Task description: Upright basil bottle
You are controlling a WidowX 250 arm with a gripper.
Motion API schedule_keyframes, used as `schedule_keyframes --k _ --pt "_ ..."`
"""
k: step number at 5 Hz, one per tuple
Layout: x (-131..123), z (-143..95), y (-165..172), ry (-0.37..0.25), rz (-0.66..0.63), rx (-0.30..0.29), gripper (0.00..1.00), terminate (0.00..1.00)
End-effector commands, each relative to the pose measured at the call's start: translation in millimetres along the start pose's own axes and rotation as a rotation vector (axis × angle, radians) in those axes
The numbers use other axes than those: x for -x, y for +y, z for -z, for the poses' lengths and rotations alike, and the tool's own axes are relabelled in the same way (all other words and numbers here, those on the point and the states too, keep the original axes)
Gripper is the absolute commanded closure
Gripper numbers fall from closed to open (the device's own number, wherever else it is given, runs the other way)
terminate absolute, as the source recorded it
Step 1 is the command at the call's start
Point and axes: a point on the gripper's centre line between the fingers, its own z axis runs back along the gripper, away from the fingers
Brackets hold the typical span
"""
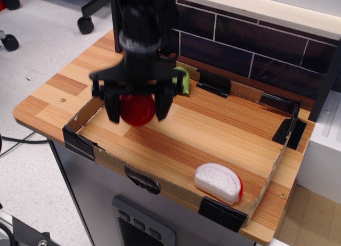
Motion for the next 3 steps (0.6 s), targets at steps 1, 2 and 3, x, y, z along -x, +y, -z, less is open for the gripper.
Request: schedule_keyframes --k 1,2,3 --pt "-8.4 -50.2 -3.9 0.054 -0.067 0.057 1.0 0.0" --pt "-17.8 -49.0 -1.9 0.078 -0.111 0.061 1.0 0.0" --pt "-25.4 -38.0 -1.0 0.109 -0.143 0.067 1.0 0.0"
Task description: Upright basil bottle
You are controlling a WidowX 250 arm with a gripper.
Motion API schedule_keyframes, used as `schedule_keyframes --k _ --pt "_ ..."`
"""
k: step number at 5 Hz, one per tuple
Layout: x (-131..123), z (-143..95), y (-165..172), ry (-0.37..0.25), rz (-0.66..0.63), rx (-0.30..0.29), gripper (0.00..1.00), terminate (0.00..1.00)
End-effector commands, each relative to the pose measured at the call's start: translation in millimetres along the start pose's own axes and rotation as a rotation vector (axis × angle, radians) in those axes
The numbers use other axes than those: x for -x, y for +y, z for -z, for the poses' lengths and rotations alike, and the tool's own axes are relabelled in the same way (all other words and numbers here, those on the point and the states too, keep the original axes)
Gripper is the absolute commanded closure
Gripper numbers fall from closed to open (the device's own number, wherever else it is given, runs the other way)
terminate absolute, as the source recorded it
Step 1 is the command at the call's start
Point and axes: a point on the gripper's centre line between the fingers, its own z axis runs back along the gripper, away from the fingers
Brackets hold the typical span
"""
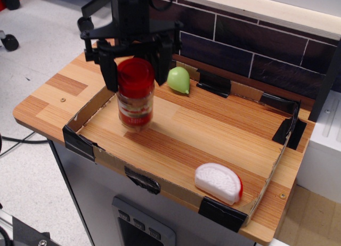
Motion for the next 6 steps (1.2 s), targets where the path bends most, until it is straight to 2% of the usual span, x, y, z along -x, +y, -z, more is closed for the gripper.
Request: schedule_keyframes --k 1,2,4,6 --pt "-12.7 2.0 -6.2 0.002 -0.024 0.022 0.0 0.0" --pt "-15.6 -7.9 -8.8 -0.028 0.004 0.04 0.0 0.0" --pt "-27.5 -62.5 -15.9 -0.19 0.04 0.037 0.0 0.0" --pt "-27.5 -62.5 -15.9 -0.19 0.04 0.037 0.0 0.0"
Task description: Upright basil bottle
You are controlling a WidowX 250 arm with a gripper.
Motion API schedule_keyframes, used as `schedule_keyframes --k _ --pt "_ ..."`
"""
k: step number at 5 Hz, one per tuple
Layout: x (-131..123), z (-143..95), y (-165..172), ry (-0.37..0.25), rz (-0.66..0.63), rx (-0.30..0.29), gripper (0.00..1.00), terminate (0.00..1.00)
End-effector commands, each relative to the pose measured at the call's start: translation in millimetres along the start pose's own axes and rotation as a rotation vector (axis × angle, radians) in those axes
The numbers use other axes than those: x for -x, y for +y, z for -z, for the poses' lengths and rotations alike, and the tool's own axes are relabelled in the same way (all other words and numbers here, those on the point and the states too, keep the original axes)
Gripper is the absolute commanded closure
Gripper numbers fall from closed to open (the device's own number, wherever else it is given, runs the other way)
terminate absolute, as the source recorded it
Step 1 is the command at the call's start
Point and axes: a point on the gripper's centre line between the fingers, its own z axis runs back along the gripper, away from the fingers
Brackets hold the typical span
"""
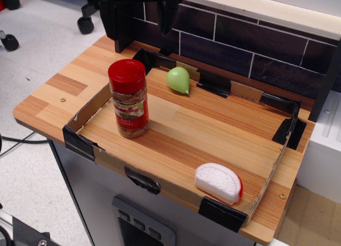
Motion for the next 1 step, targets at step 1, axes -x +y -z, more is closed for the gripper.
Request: schedule_keyframes --k 1 --pt "-1.6 -18.0 -2.9 -0.053 -0.011 0.034 0.0 1.0"
